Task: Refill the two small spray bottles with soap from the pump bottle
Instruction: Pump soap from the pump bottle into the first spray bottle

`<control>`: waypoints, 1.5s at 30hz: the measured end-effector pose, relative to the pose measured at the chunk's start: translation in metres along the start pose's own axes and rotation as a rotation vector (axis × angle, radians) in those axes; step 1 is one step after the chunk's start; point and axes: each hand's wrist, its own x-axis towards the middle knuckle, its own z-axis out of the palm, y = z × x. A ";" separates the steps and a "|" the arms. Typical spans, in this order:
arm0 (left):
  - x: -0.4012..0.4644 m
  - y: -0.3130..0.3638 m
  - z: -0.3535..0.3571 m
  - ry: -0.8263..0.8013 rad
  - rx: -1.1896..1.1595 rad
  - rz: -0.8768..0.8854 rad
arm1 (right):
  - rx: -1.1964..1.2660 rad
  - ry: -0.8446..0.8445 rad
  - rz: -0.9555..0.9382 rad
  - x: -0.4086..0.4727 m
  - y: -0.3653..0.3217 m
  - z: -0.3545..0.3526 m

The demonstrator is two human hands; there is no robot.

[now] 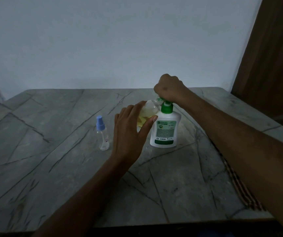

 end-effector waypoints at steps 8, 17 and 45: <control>0.001 0.002 0.001 0.036 -0.014 0.003 | -0.010 0.024 -0.049 -0.001 -0.004 -0.006; 0.001 0.000 0.001 0.017 -0.009 -0.010 | -0.030 -0.001 -0.040 -0.001 -0.002 -0.004; 0.001 0.001 -0.002 0.008 0.005 -0.012 | -0.077 0.034 -0.039 0.002 -0.005 -0.005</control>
